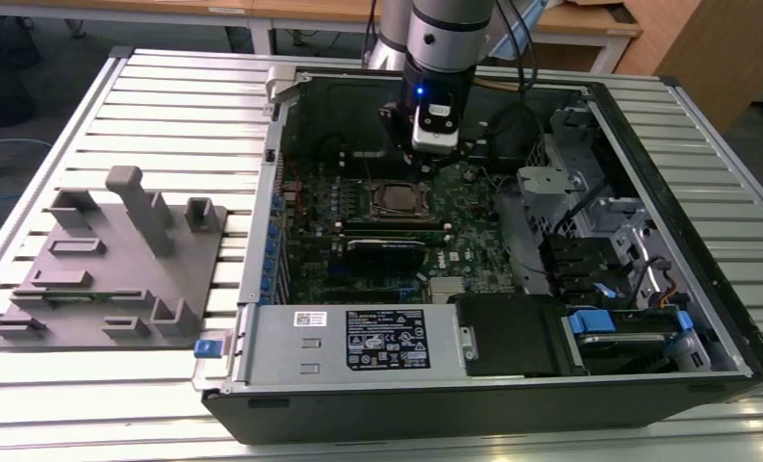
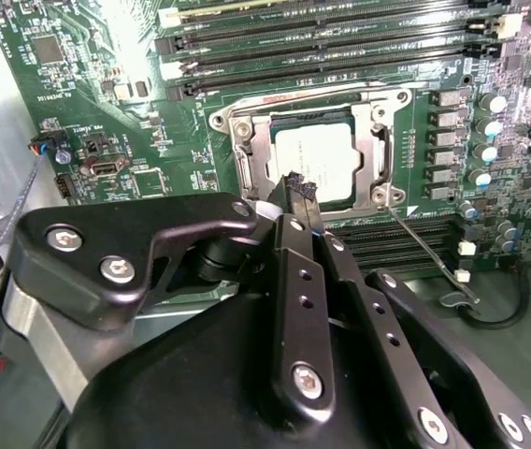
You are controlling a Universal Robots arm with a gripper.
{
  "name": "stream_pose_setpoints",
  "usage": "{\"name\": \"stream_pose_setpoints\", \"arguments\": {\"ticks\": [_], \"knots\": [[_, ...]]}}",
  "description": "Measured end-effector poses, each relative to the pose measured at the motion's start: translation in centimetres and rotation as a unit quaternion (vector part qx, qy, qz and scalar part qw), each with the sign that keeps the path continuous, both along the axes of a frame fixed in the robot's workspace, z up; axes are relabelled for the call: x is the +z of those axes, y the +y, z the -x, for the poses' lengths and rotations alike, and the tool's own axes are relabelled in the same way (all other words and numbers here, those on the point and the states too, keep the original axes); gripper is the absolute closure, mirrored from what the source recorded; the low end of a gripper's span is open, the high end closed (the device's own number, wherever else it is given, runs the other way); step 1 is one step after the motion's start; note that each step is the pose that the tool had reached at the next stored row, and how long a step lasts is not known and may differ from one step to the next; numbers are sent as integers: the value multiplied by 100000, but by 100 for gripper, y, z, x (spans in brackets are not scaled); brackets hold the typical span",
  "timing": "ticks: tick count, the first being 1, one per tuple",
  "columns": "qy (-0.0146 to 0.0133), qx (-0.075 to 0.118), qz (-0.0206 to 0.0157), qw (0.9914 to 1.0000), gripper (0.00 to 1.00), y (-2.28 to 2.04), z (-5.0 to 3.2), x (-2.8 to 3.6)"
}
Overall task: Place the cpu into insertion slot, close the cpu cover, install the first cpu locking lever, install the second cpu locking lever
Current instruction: 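Close the cpu cover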
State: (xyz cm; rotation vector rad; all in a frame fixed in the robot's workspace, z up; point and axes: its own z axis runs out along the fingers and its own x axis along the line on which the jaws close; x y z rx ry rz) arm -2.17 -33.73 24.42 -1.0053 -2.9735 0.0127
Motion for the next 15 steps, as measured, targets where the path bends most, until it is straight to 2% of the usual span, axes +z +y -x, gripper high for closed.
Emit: {"name": "stream_pose_setpoints", "arguments": {"ticks": [9, 15], "knots": [[0, 3020, -14, 99954, 89, 0, 0, 0], [-1, 3067, -16, 99953, 89, 0, 0, 0]]}}
